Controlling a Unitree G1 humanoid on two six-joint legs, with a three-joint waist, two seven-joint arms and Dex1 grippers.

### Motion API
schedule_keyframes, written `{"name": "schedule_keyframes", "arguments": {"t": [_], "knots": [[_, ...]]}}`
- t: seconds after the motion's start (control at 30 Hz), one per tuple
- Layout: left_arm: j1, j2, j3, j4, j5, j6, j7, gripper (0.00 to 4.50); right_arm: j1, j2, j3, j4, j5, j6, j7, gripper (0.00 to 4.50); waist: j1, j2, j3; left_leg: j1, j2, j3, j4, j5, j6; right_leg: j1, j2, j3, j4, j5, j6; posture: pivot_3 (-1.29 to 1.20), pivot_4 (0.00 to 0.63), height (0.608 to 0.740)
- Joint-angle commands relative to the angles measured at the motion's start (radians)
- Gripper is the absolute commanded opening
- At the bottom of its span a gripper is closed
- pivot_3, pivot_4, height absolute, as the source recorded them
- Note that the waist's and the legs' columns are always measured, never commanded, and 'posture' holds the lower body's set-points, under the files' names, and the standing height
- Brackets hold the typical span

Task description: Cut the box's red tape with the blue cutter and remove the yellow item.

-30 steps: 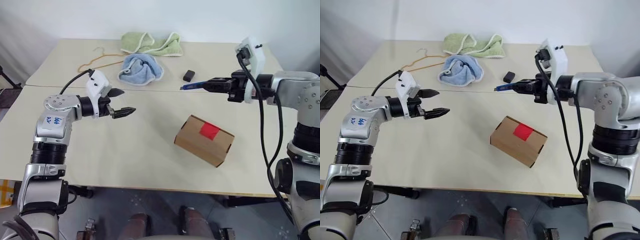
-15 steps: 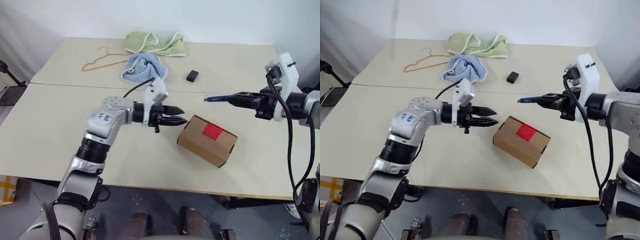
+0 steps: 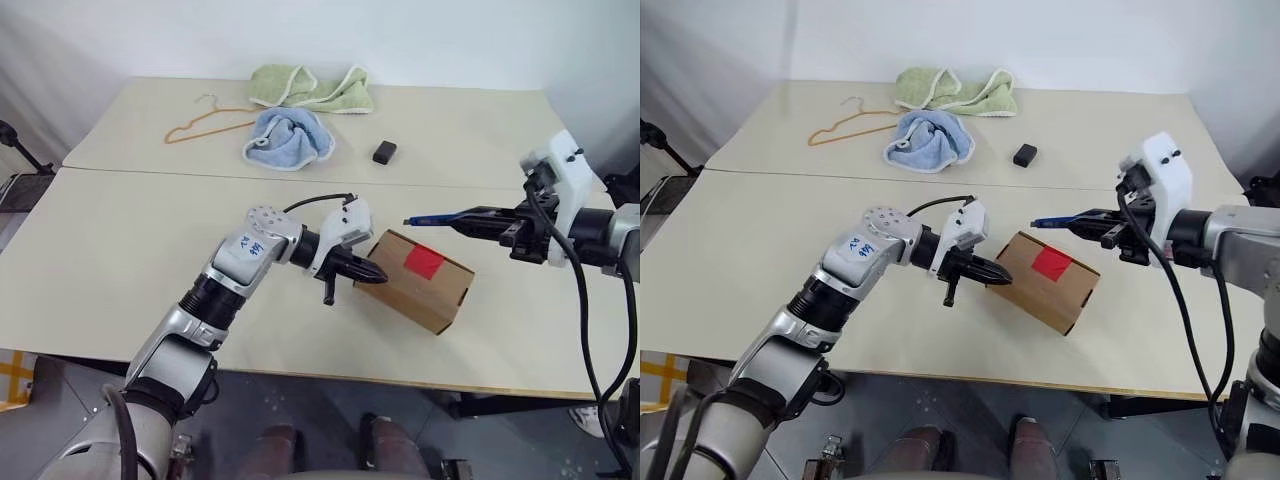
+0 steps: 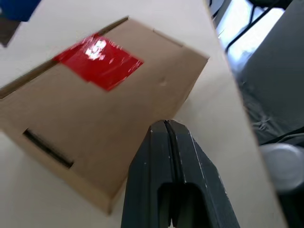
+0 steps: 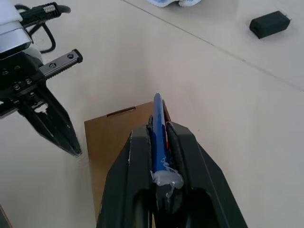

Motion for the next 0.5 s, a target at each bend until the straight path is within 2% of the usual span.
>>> {"name": "schedule_keyframes", "arguments": {"t": [0.03, 0.5], "knots": [[-0.002, -0.011, 0.013, 0.005, 0.011, -0.028, 0.007, 0.0, 0.003, -0.012, 0.01, -0.011, 0.0, -0.048, -0.002, 0.17, 0.0, 0.0, 0.0, 0.0, 0.0, 0.0, 0.0, 0.0, 0.0, 0.0, 0.0, 0.0, 0.0, 0.0, 0.0, 0.0, 0.15, 0.74], [-0.001, -0.022, 0.027, 0.043, 0.037, -0.053, 0.026, 0.0, 0.048, -0.029, 0.053, 0.077, -0.037, -0.174, 0.004, 0.17, 0.001, 0.0, 0.0, 0.0, 0.0, 0.0, 0.001, 0.0, 0.0, 0.001, 0.0, 0.0, 0.0, 0.0, 0.001, 0.0, 0.15, 0.74]]}}
